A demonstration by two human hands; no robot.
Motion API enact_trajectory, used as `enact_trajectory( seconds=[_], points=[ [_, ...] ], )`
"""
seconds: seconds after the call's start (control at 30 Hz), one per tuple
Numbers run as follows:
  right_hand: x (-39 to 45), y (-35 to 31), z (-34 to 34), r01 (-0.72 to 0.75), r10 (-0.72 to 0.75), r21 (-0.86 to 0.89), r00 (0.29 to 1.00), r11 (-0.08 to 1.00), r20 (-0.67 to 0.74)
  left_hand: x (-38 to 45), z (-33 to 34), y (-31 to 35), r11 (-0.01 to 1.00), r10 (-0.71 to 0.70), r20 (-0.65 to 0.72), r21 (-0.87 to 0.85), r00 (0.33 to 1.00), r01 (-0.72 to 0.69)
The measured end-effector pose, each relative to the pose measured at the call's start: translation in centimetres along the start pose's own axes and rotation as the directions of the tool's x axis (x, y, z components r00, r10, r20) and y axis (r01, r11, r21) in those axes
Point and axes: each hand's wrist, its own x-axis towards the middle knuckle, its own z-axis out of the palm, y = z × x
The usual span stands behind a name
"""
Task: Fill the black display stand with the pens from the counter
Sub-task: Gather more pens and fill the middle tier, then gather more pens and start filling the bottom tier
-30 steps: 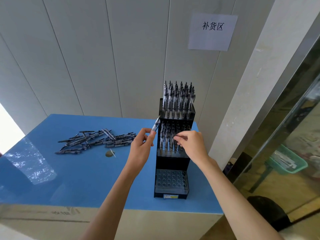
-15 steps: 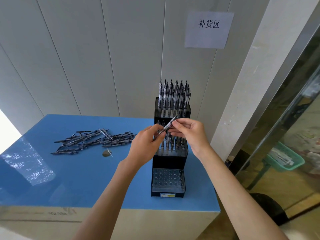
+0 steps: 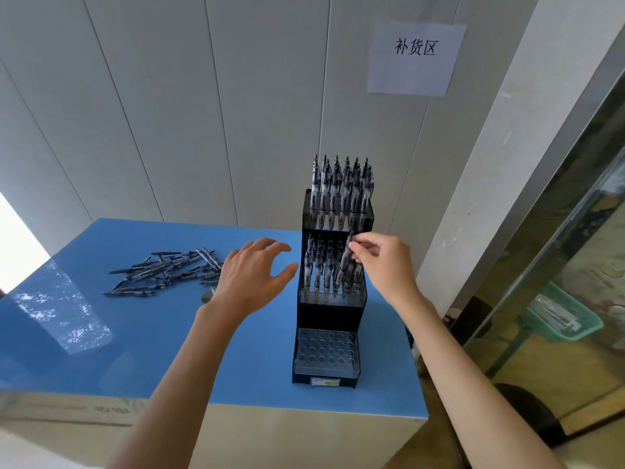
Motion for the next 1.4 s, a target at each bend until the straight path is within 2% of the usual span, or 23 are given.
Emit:
enact_trajectory(
  seconds=[0.17,0.37,0.5,0.67,0.8,0.93,1.07,1.23,1.4],
  points=[
    [-0.7,0.5,0.9,0.011,-0.01,-0.048,1.0,0.999,0.018,-0.5,-0.1,0.2,0.999,-0.036,0.009,-0.027,0.999,0.036],
    [-1.5,1.0,1.7,0.006,0.014,-0.137,0.989,0.991,0.144,-0.8,-0.3,0.3,0.996,-0.073,0.013,-0.046,0.997,0.073],
    [-1.3,1.3,1.4,-0.012,0.032,-0.13,0.988,0.991,0.152,-1.0,-0.4,0.4,0.994,-0.099,0.015,-0.045,0.995,0.1],
    [0.2,-0.6,0.4,0.118,-0.111,-0.098,0.991,0.988,0.073,-1.6,-1.5,0.0,0.988,-0.151,-0.009,-0.016,0.989,0.151],
    [1.6,-4.1,1.6,0.217,-0.209,-0.04,0.967,0.975,0.142,-2.6,-3.3,-1.7,0.979,-0.204,-0.068,0.018,0.977,0.205],
    [2.4,-7.6,5.2,0.3,-0.257,-0.091,0.91,0.949,0.325,-4.3,-5.3,-4.8,0.954,-0.284,-0.113,0.067,0.952,0.292],
    [2.2,-10.4,10.2,0.331,-0.267,-0.079,0.861,0.94,0.432,-6.7,-7.4,-8.7,0.92,-0.367,-0.132,0.096,0.921,0.38],
    [1.1,-12.9,17.3,0.326,-0.242,-0.081,0.827,0.942,0.508,-10.4,-9.3,-14.8,0.879,-0.443,-0.135,0.127,0.886,0.459],
    [-0.5,-15.5,24.8,0.299,-0.199,-0.102,0.816,0.949,0.543,-13.5,-11.2,-22.0,0.869,-0.468,-0.095,0.131,0.879,0.477]
  ],
)
